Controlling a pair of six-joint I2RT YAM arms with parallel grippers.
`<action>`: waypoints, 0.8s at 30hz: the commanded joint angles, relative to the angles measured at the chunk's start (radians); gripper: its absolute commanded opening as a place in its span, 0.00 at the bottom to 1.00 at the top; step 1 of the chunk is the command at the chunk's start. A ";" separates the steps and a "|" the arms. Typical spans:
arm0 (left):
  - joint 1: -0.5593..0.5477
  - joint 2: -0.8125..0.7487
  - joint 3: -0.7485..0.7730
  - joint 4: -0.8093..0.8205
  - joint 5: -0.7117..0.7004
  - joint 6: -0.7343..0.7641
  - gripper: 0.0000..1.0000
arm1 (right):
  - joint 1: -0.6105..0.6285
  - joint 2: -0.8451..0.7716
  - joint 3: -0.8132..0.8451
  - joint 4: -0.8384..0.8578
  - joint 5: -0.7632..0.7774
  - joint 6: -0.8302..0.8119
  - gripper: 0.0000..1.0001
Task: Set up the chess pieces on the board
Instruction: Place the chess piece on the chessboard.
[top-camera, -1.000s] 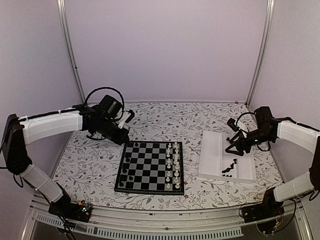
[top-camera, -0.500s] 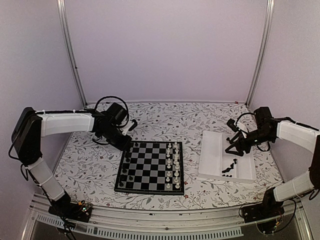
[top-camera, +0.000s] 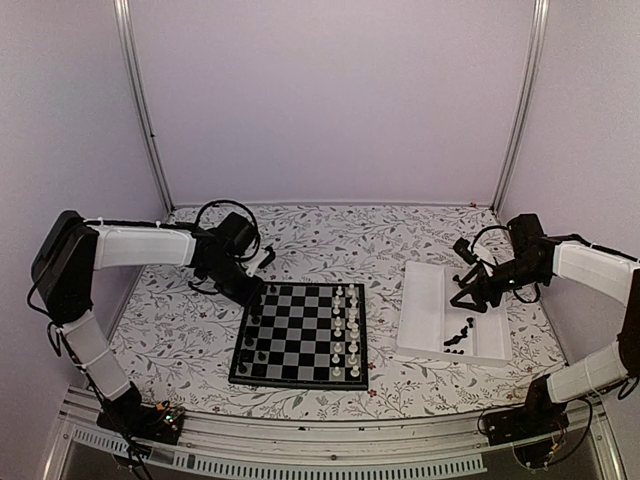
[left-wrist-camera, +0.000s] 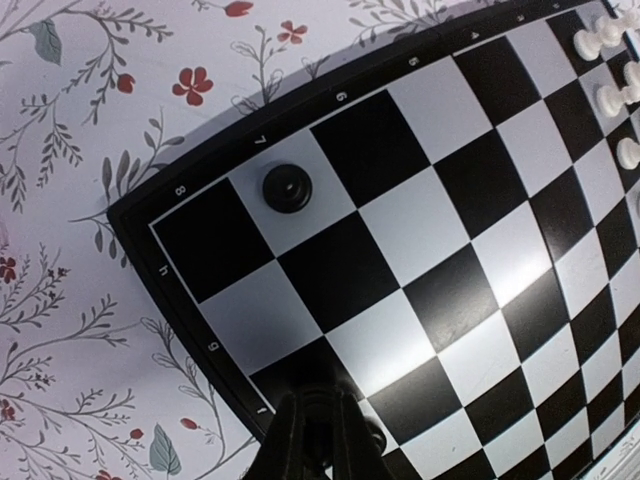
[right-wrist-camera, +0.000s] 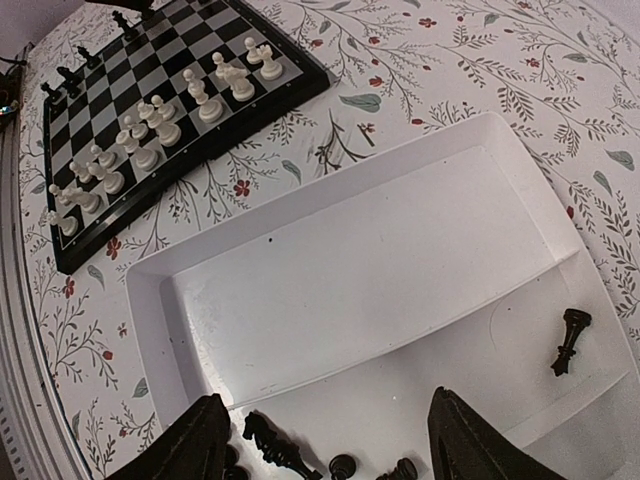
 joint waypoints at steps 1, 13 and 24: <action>0.022 0.027 -0.002 0.022 0.017 0.012 0.04 | -0.002 0.011 -0.008 0.000 0.005 -0.005 0.71; 0.024 0.043 -0.003 0.022 0.026 0.007 0.21 | -0.003 0.016 -0.008 -0.004 0.000 -0.008 0.72; 0.033 -0.007 0.018 0.015 0.018 0.010 0.33 | -0.004 0.001 0.015 -0.011 -0.020 -0.001 0.72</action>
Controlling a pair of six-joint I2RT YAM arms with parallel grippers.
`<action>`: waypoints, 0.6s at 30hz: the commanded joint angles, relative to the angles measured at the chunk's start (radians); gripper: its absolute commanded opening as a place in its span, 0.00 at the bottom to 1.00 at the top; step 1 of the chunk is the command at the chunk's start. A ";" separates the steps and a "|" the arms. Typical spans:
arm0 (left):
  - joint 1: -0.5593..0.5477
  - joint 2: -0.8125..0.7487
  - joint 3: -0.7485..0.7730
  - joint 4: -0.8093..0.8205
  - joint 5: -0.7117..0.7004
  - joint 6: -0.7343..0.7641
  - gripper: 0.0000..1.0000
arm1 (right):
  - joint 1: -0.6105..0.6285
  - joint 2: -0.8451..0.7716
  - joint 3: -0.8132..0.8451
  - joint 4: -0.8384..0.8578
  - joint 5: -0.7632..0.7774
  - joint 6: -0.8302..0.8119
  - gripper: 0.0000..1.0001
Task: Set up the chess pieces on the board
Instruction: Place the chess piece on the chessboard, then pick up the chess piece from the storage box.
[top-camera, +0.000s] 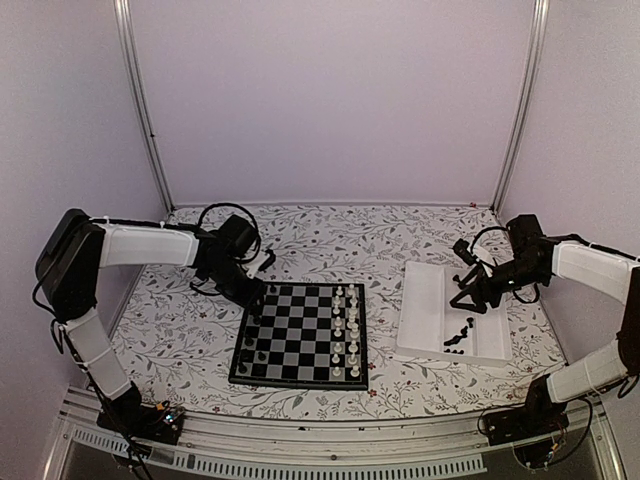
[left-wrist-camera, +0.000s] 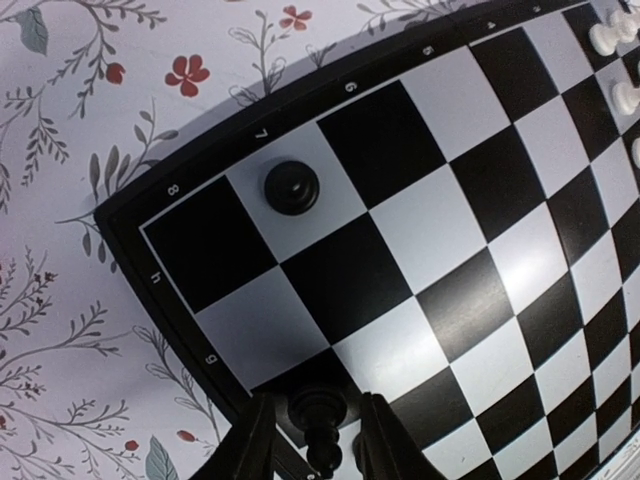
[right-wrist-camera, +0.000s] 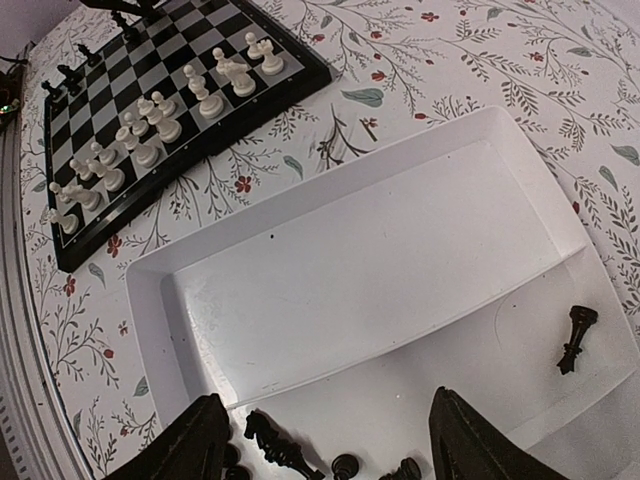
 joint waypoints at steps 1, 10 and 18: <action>0.025 -0.053 0.025 0.000 -0.006 0.007 0.33 | -0.003 -0.016 0.020 -0.008 -0.019 0.002 0.72; 0.036 -0.153 0.180 -0.052 -0.087 0.032 0.34 | -0.005 0.048 0.126 -0.004 0.164 0.027 0.70; -0.150 -0.150 0.336 0.118 0.017 0.105 0.33 | -0.010 0.219 0.257 0.007 0.328 0.028 0.53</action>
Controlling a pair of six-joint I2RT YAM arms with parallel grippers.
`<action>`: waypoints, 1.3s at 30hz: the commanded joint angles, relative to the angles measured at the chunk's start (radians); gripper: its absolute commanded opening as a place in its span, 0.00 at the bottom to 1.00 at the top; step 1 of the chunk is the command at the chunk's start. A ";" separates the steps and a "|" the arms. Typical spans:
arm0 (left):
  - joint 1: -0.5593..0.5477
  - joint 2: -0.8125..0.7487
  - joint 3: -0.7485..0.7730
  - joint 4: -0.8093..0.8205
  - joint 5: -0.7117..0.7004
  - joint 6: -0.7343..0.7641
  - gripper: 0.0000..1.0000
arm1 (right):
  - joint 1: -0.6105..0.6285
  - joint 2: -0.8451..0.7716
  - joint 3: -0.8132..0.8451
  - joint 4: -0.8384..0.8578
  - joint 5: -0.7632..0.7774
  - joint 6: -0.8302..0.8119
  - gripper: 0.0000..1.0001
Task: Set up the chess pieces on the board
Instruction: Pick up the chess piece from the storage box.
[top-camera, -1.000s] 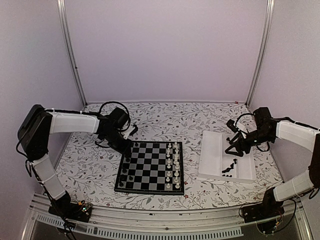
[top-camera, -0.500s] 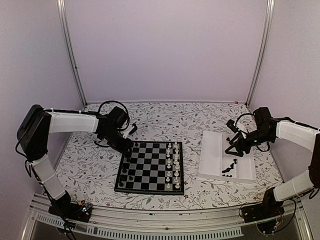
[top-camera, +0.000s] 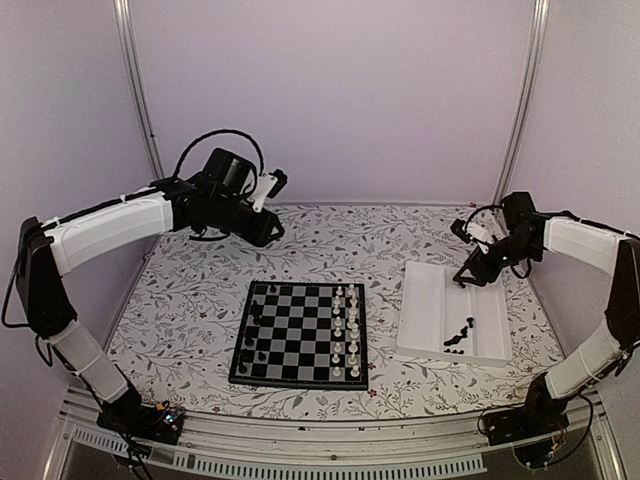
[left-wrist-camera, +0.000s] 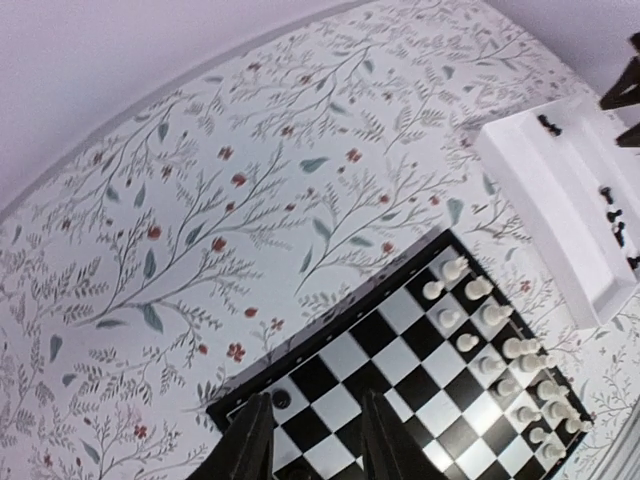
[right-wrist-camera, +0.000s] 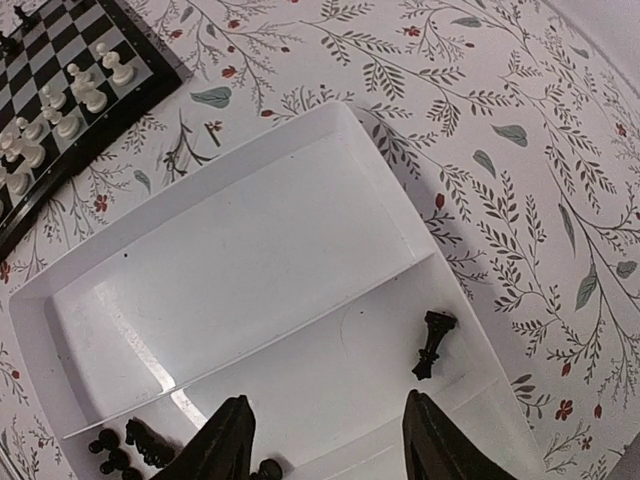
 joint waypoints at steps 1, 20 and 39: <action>-0.130 0.001 0.063 0.135 0.072 0.053 0.33 | -0.004 0.098 0.076 0.010 0.147 0.003 0.50; -0.136 -0.014 -0.147 0.311 0.236 0.021 0.34 | -0.002 0.397 0.225 0.004 0.281 0.079 0.39; -0.139 0.016 -0.146 0.307 0.274 0.000 0.34 | 0.020 0.411 0.141 -0.008 0.287 0.061 0.08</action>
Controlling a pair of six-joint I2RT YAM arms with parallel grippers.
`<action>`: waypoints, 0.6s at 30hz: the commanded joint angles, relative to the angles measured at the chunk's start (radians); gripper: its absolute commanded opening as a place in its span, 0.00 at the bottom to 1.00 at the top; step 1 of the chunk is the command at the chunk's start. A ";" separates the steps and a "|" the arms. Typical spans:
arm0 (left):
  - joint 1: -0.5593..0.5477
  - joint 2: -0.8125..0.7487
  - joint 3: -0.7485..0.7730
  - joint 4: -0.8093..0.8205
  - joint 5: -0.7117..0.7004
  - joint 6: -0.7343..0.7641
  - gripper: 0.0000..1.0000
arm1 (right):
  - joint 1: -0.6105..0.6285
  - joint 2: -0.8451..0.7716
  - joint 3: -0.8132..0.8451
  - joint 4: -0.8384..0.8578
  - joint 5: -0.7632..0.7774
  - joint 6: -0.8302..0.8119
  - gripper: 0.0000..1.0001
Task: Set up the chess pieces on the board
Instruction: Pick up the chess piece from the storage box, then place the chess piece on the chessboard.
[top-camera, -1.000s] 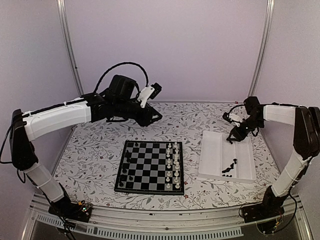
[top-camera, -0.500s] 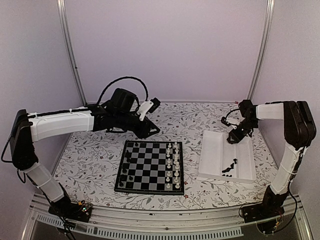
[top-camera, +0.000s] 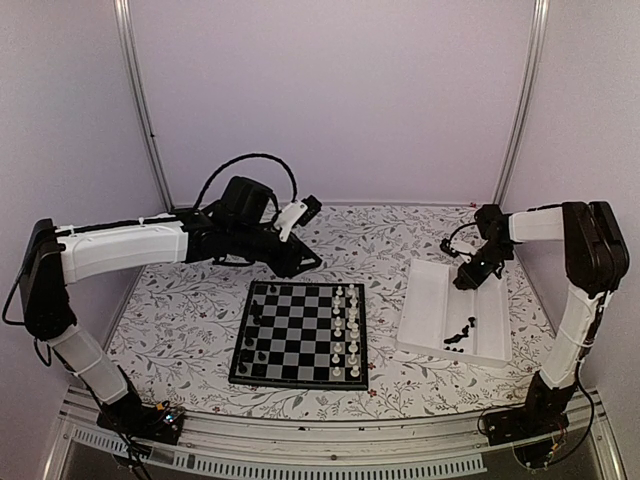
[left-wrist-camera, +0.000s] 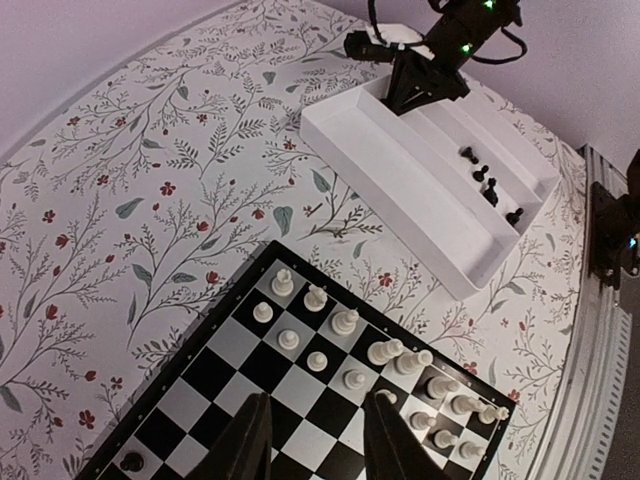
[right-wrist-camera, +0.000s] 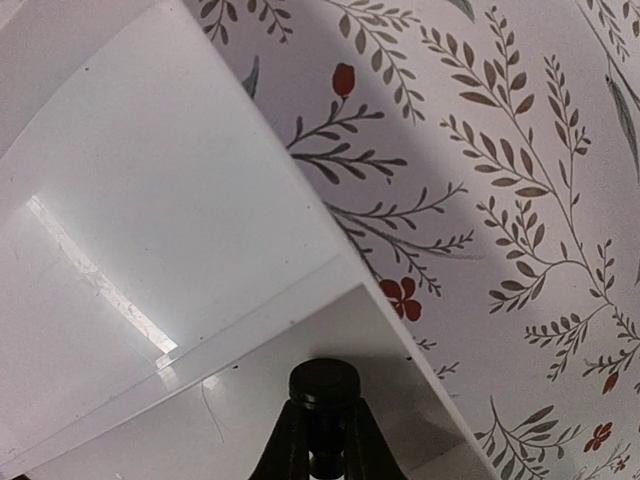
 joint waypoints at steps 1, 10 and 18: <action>0.000 0.019 0.013 0.020 0.041 -0.026 0.34 | 0.006 -0.048 -0.073 -0.024 0.004 -0.011 0.07; -0.037 0.043 -0.079 0.314 0.202 -0.319 0.35 | 0.040 -0.317 -0.132 -0.121 -0.197 -0.036 0.06; -0.106 0.164 -0.101 0.634 0.232 -0.616 0.46 | 0.231 -0.461 -0.119 -0.204 -0.392 -0.106 0.06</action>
